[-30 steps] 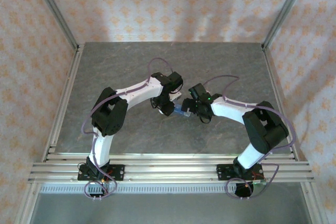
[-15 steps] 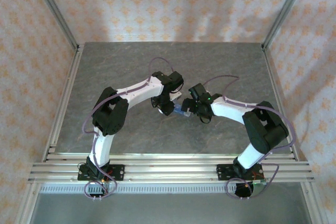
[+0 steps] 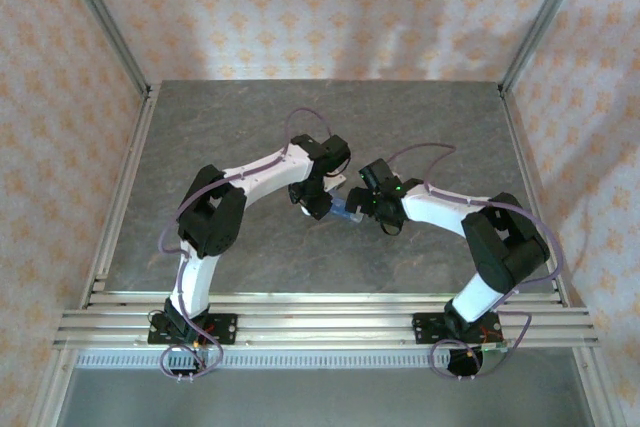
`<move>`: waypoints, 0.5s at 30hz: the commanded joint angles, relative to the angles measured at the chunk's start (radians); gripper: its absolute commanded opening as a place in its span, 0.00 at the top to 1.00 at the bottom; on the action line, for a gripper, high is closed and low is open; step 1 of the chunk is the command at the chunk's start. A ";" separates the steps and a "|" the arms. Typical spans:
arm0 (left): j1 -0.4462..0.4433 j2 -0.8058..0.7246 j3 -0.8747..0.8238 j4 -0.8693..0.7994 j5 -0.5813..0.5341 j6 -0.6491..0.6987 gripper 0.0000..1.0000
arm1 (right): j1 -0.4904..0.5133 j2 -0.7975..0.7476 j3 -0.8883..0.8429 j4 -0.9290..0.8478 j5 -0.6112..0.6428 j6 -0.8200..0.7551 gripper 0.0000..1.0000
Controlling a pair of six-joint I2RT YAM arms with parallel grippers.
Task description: Sort the pills into containers
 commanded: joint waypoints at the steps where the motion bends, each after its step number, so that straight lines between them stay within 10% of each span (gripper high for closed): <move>1: -0.005 0.038 0.019 -0.074 -0.057 0.019 1.00 | -0.007 0.031 -0.027 -0.024 0.014 0.013 0.02; 15: -0.026 0.074 0.043 -0.112 -0.103 0.032 1.00 | -0.007 0.026 -0.038 -0.020 0.015 0.015 0.02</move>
